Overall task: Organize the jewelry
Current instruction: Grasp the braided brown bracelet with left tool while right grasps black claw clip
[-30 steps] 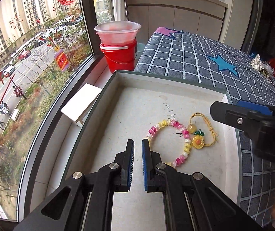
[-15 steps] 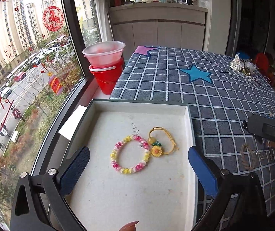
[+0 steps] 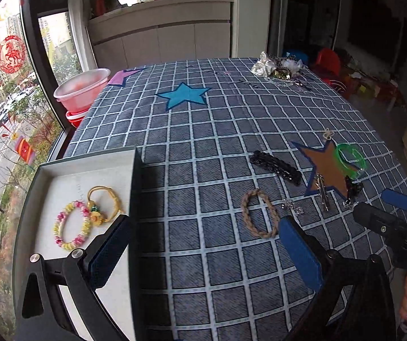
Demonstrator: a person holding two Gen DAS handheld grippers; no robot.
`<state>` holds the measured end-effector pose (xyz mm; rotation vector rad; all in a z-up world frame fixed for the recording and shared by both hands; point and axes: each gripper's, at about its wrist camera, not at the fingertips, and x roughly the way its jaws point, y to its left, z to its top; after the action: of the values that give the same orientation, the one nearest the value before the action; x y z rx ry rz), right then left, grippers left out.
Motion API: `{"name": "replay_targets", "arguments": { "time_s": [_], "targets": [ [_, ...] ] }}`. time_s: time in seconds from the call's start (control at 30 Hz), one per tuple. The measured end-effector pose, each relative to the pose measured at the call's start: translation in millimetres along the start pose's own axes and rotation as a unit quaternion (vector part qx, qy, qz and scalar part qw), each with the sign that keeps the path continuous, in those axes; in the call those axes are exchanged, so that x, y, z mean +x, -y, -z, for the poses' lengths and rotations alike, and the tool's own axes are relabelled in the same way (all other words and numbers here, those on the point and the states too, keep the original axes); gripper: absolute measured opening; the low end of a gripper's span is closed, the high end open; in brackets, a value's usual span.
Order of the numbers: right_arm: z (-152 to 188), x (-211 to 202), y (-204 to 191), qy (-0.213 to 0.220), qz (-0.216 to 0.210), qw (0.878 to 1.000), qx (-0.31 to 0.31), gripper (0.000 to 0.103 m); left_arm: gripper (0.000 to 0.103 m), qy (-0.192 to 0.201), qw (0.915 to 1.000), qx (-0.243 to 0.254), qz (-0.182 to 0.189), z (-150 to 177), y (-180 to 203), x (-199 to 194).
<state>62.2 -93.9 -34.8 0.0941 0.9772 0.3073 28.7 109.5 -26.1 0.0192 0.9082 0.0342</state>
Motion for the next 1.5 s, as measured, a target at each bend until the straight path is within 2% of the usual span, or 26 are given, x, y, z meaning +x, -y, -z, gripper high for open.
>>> {"name": "replay_targets", "arguments": {
  "time_s": [0.2,0.47,0.83,1.0,1.17,1.37,1.43,1.5],
  "targets": [
    [27,-3,41,-0.013,0.036,0.999,0.035,0.103,0.103,-0.020,0.9998,0.010,0.001,13,33,13],
    [37,0,63,-0.014,0.048,0.997,0.066,0.103,0.103,-0.036,0.9991,-0.002,-0.021,20,38,36],
    [19,18,65,-0.010,0.040,0.995,0.091,0.103,0.103,-0.046,0.9985,-0.014,-0.025,17,30,56],
    [8,35,66,-0.019,0.050,0.994,0.100,0.103,0.103,-0.053,0.9982,-0.014,-0.026,16,31,64],
    [-1,45,59,-0.020,0.072,0.994,0.082,0.102,0.103,-0.056,0.9981,-0.017,-0.021,16,32,69],
    [-5,51,51,-0.017,0.109,0.992,0.056,0.089,0.103,-0.052,0.9983,-0.018,-0.018,13,33,73],
    [-5,51,48,-0.016,0.121,0.992,0.044,0.078,0.103,-0.051,0.9984,-0.016,-0.018,13,34,73],
    [-4,51,44,-0.015,0.127,0.991,0.031,0.071,0.103,-0.049,0.9986,-0.014,-0.011,14,35,72]
  ]
}}
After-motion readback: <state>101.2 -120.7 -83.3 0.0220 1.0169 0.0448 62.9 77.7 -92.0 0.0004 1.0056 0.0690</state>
